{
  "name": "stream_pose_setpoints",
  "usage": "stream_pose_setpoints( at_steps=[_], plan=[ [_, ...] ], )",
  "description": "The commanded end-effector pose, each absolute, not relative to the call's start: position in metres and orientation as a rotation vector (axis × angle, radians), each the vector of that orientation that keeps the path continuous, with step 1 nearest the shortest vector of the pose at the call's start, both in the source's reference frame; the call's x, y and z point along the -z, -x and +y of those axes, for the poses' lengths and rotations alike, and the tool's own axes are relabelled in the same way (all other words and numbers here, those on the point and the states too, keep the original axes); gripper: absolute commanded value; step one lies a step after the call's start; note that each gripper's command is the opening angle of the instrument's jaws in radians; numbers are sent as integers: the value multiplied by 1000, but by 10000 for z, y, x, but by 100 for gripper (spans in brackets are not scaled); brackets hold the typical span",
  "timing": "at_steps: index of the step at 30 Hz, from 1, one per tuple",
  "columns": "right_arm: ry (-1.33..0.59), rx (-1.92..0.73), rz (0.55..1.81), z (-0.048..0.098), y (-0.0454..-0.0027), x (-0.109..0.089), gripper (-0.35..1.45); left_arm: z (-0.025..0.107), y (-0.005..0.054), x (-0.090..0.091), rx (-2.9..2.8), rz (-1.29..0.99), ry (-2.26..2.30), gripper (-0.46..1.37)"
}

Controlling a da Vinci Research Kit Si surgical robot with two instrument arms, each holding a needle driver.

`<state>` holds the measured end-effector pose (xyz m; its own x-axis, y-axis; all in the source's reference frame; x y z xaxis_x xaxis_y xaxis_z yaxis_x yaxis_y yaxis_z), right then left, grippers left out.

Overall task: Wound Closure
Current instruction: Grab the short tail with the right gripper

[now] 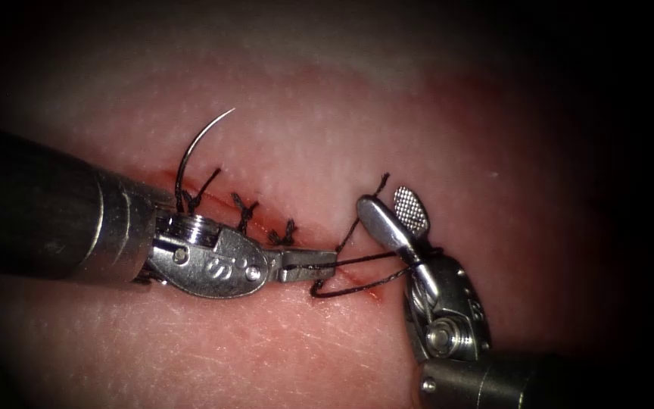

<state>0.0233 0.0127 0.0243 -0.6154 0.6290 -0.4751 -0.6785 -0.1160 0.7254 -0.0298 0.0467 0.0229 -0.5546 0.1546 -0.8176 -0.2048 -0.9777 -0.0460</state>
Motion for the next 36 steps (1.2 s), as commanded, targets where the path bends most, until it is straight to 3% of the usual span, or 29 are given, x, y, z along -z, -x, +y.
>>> stream_pose_setpoints(
  at_steps=[1,13,14,15,16,17,36],
  plan=[
    [57,-1850,1248,131,-234,-248,89,466,297,-229,-2599,74,1361,-35],
    [38,-1845,1233,141,-238,-264,67,466,297,-229,-2595,68,1360,-35],
    [37,-1846,1230,141,-238,-264,54,466,297,-229,-2595,69,1360,-35],
    [35,-1846,1227,140,-238,-264,23,466,297,-229,-2595,68,1360,-35],
    [35,-1846,1227,140,-238,-263,11,466,297,-229,-2595,68,1360,-35],
    [30,-1849,1214,138,-238,-262,-35,466,297,-229,-2595,68,1360,-35],
    [-11,-1779,1277,141,-248,-224,-35,503,285,-272,-2565,-39,1337,-35]
  ],
)
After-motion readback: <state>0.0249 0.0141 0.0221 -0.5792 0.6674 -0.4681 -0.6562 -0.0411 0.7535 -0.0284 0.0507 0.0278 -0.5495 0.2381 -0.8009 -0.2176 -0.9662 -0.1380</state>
